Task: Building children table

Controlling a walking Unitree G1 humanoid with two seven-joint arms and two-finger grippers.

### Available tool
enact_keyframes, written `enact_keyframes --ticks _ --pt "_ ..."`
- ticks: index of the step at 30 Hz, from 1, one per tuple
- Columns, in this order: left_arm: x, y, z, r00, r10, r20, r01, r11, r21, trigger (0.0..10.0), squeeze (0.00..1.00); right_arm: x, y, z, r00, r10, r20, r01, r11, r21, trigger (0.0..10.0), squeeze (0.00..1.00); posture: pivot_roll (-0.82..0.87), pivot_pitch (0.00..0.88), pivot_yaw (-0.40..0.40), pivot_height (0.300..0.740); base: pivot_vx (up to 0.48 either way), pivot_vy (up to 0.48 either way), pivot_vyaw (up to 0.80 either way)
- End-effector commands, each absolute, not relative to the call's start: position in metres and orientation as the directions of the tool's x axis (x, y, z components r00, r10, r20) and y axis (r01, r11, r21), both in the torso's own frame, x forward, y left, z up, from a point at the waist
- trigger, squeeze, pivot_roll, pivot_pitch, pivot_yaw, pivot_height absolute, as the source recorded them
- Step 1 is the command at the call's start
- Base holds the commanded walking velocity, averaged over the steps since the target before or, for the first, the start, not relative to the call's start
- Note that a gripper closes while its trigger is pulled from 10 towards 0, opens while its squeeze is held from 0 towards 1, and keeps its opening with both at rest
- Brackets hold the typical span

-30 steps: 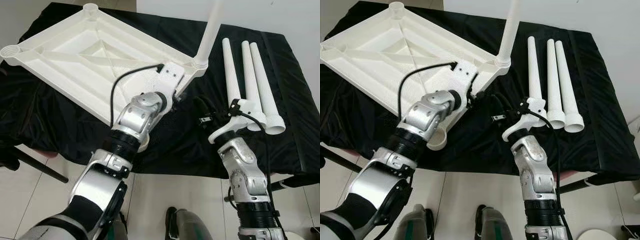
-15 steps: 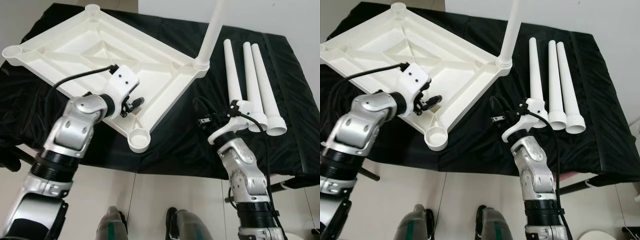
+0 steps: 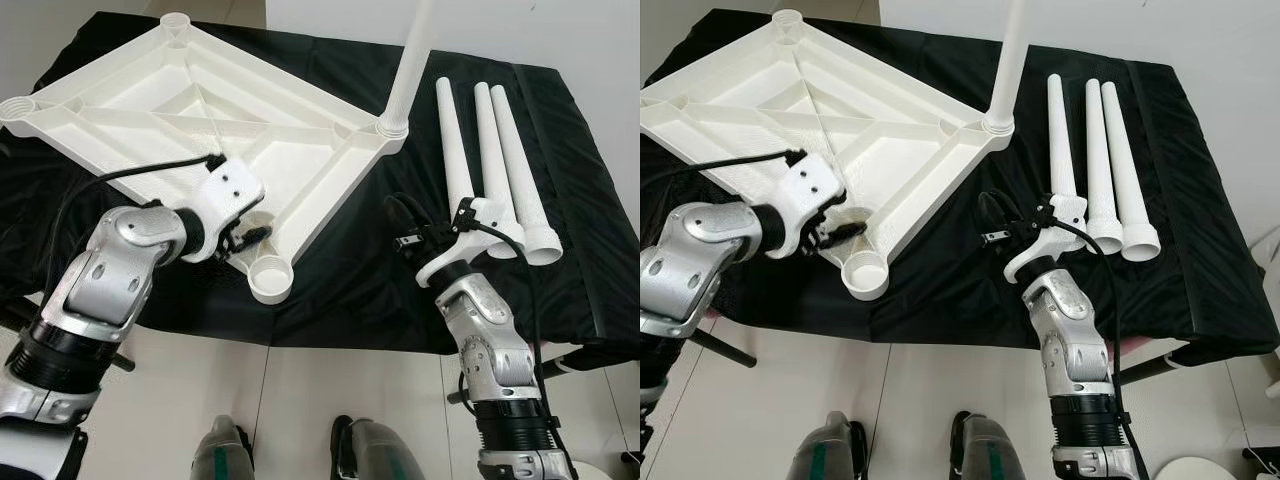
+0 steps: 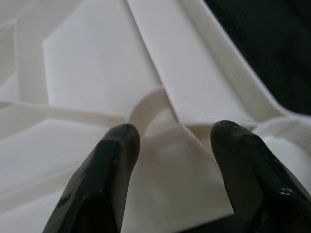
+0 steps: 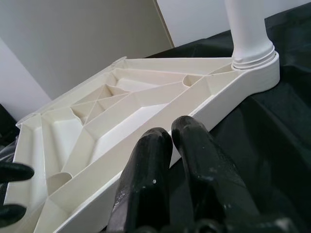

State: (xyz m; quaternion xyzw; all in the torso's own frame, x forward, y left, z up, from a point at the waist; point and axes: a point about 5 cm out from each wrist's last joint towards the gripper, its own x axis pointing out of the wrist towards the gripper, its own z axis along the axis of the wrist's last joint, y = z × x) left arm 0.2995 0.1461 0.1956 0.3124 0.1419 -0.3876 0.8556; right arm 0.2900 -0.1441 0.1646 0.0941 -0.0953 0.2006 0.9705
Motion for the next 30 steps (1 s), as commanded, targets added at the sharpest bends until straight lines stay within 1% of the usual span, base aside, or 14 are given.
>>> enact_keyframes --ticks 1,3,8,11,15,16,18,23,26,29,30 --pt "0.299 0.148 0.189 0.648 -0.546 -0.532 0.762 0.482 0.433 10.0 0.00 0.292 -0.146 0.165 0.902 0.370 0.223 -0.406 0.903 0.142 10.0 0.00 -0.03 0.092 -0.026 0.740 0.000 0.000 0.00" --pt "0.299 0.149 0.187 0.651 -0.532 -0.541 0.759 0.473 0.448 10.0 0.00 0.292 -0.146 0.165 0.902 0.368 0.225 -0.404 0.903 0.143 10.0 0.00 -0.03 0.092 -0.026 0.740 0.000 0.000 0.00" --pt "0.303 0.151 0.188 0.680 -0.505 -0.532 0.733 0.498 0.463 10.0 0.00 0.291 -0.142 0.166 0.900 0.370 0.232 -0.409 0.900 0.149 10.0 0.00 -0.04 0.093 -0.022 0.740 0.000 0.000 0.00" --pt "0.308 0.154 0.191 0.710 -0.477 -0.517 0.703 0.525 0.480 10.0 0.00 0.290 -0.141 0.166 0.899 0.371 0.233 -0.411 0.899 0.152 10.0 0.00 -0.04 0.096 -0.025 0.740 0.000 0.000 0.00" --pt "0.309 0.156 0.192 0.718 -0.469 -0.514 0.695 0.525 0.492 10.0 0.00 0.290 -0.141 0.166 0.899 0.372 0.233 -0.412 0.899 0.152 10.0 0.00 -0.04 0.096 -0.026 0.740 0.000 0.000 0.00" --pt "0.312 0.159 0.195 0.740 -0.455 -0.495 0.672 0.541 0.505 10.0 0.00 0.292 -0.142 0.167 0.898 0.372 0.233 -0.412 0.899 0.152 10.0 0.00 -0.04 0.096 -0.027 0.740 0.000 0.000 0.00" --pt "0.314 0.163 0.198 0.757 -0.440 -0.484 0.652 0.559 0.512 10.0 0.00 0.292 -0.143 0.167 0.898 0.372 0.234 -0.412 0.898 0.152 10.0 0.00 -0.04 0.096 -0.027 0.740 0.000 0.000 0.00" --pt "0.317 0.168 0.201 0.779 -0.418 -0.467 0.624 0.589 0.513 10.0 0.00 0.293 -0.142 0.167 0.898 0.372 0.234 -0.412 0.898 0.153 10.0 0.00 -0.04 0.097 -0.026 0.740 0.000 0.000 0.00" --pt "0.319 0.170 0.199 0.788 -0.399 -0.468 0.612 0.581 0.536 10.0 0.00 0.293 -0.140 0.166 0.898 0.373 0.234 -0.413 0.897 0.158 10.0 0.00 -0.03 0.096 -0.025 0.740 0.000 0.000 0.00" --pt "0.322 0.170 0.197 0.798 -0.384 -0.464 0.598 0.598 0.534 10.0 0.00 0.292 -0.139 0.166 0.896 0.376 0.235 -0.417 0.895 0.157 10.0 0.00 -0.04 0.100 -0.026 0.740 0.000 0.000 0.00" --pt "0.321 0.168 0.192 0.792 -0.380 -0.478 0.606 0.583 0.541 10.0 0.00 0.292 -0.139 0.167 0.896 0.377 0.235 -0.418 0.895 0.155 10.0 0.00 -0.04 0.099 -0.025 0.740 0.000 0.000 0.00"
